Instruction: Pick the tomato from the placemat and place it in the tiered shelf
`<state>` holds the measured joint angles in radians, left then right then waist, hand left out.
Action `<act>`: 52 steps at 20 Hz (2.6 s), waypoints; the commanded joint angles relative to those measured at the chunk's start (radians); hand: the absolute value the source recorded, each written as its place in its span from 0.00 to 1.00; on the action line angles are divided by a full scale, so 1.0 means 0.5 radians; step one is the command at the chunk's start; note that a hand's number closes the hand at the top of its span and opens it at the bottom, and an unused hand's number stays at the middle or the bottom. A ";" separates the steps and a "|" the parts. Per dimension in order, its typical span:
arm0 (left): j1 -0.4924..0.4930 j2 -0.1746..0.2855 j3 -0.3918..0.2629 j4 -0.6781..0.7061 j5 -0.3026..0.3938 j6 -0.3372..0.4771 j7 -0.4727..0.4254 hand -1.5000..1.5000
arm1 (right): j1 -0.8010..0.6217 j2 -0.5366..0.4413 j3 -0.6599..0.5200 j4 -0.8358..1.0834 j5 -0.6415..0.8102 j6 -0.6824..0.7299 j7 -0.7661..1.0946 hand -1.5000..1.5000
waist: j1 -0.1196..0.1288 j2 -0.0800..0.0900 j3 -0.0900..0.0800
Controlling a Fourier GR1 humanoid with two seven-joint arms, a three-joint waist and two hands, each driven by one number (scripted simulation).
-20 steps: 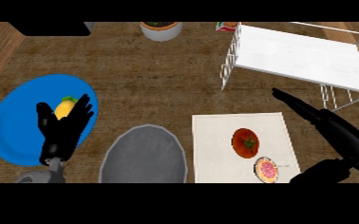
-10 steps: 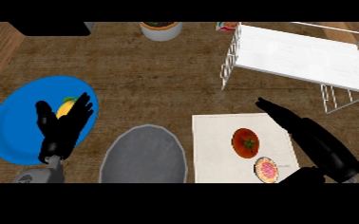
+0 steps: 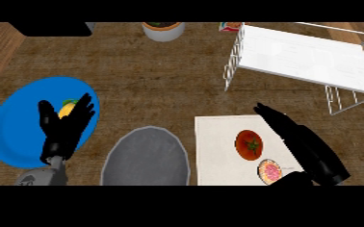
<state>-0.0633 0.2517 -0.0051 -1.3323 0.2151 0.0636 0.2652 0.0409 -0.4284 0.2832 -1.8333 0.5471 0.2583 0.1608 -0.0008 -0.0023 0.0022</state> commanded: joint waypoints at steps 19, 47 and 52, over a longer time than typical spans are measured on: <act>0.036 -0.077 0.141 0.044 -0.125 -0.142 -0.007 0.50 | -0.144 0.425 -0.078 0.660 0.547 -0.372 -0.365 0.00 | 0.003 0.005 -0.004; 0.070 -0.129 0.173 -0.168 -0.194 -0.141 0.110 0.50 | -0.391 0.849 -0.146 0.816 0.679 -0.112 0.449 1.00 | 0.012 0.000 -0.006; 0.068 -0.088 0.237 -0.035 -0.145 -0.224 0.041 0.50 | -0.438 0.854 0.113 0.242 0.589 -0.292 0.843 1.00 | -0.009 -0.005 -0.007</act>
<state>-0.0335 0.1819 0.0856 -1.3824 0.1251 -0.0198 0.3031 -0.1462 -0.0189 0.2910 -1.5572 0.8593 0.1451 0.4190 -0.0020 -0.0036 0.0005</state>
